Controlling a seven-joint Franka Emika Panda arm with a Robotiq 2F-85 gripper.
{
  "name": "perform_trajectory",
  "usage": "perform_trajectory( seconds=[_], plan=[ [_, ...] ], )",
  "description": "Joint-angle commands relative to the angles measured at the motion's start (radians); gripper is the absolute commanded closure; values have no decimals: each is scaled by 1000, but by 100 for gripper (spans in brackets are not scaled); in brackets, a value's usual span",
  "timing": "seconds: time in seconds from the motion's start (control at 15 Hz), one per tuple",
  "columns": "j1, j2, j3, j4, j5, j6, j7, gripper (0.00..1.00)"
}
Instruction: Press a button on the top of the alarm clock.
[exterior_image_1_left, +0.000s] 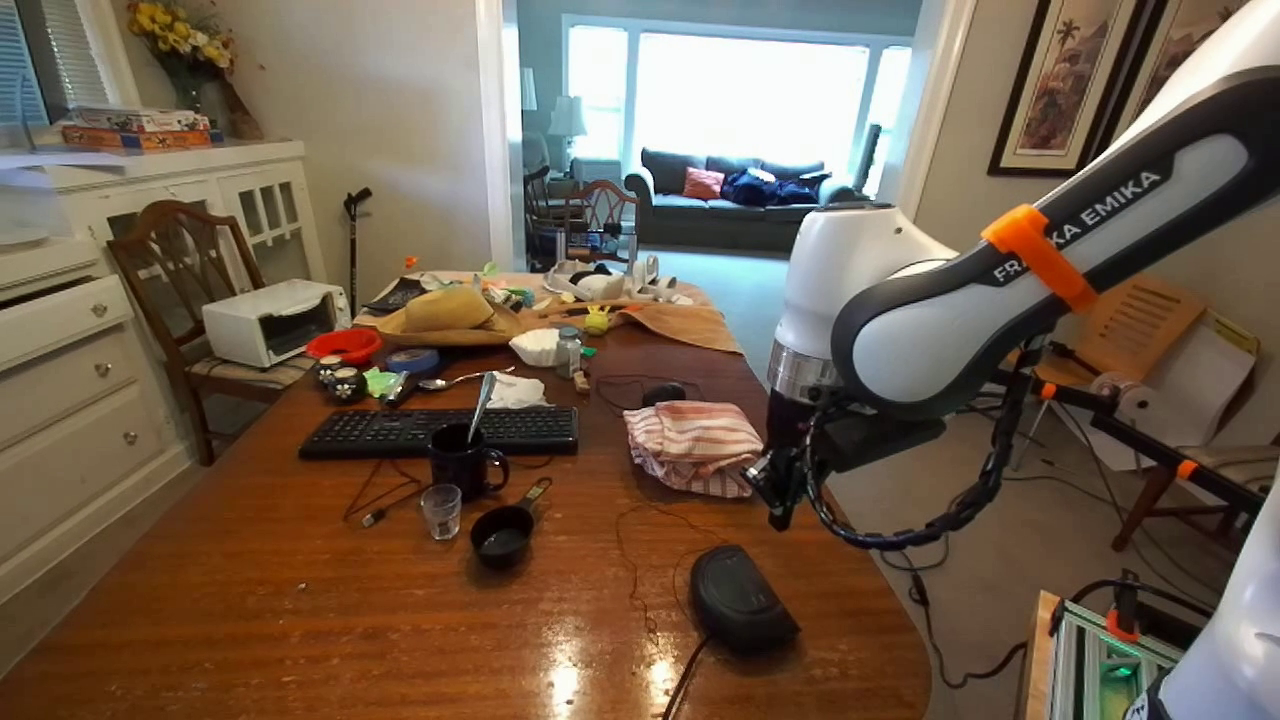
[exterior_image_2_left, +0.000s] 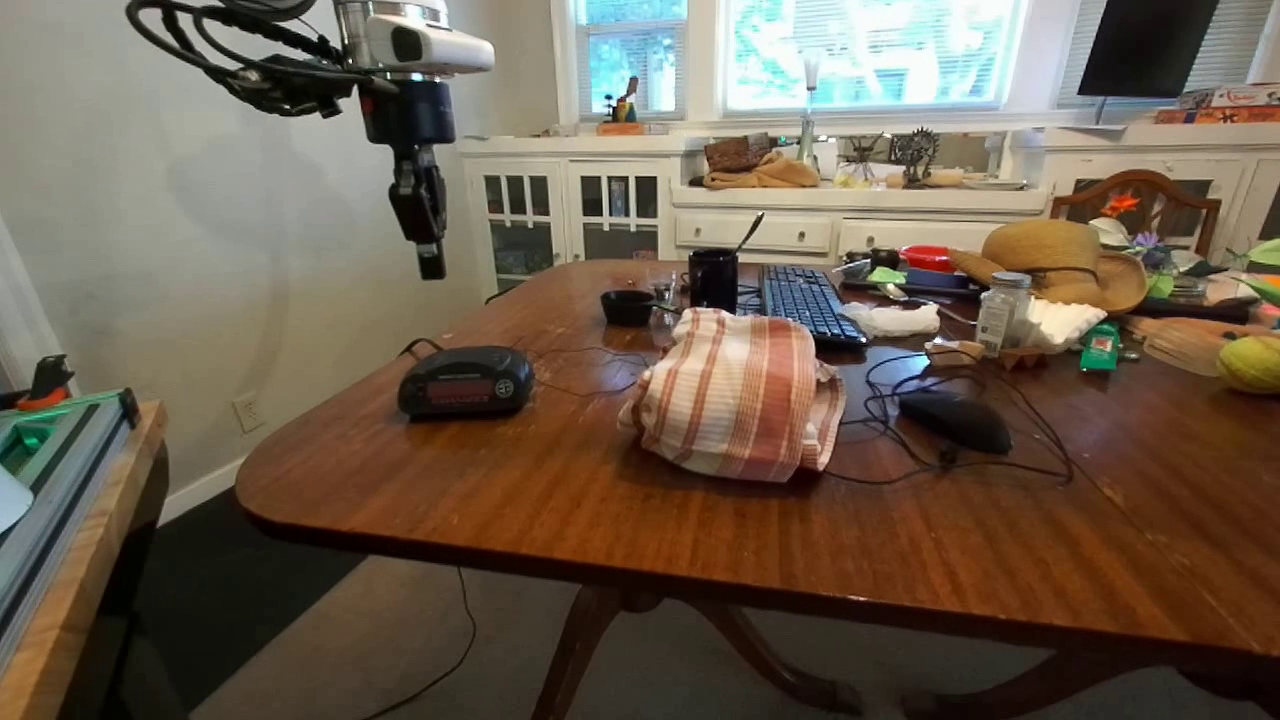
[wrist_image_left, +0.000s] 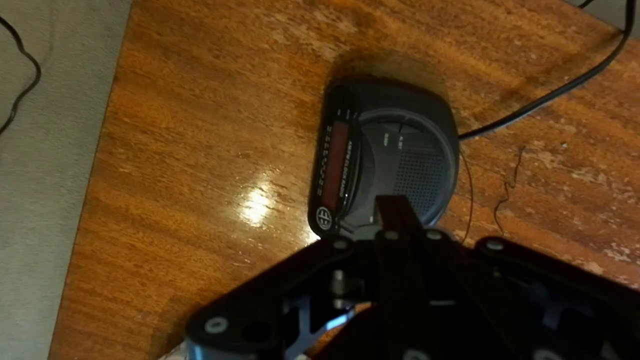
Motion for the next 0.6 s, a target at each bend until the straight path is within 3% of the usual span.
perform_trajectory(
  seconds=[0.0,0.53],
  plan=[
    [19,35,7,1,27,57,-21,100],
    [38,128,23,-3,20,37,-19,100]
  ],
)
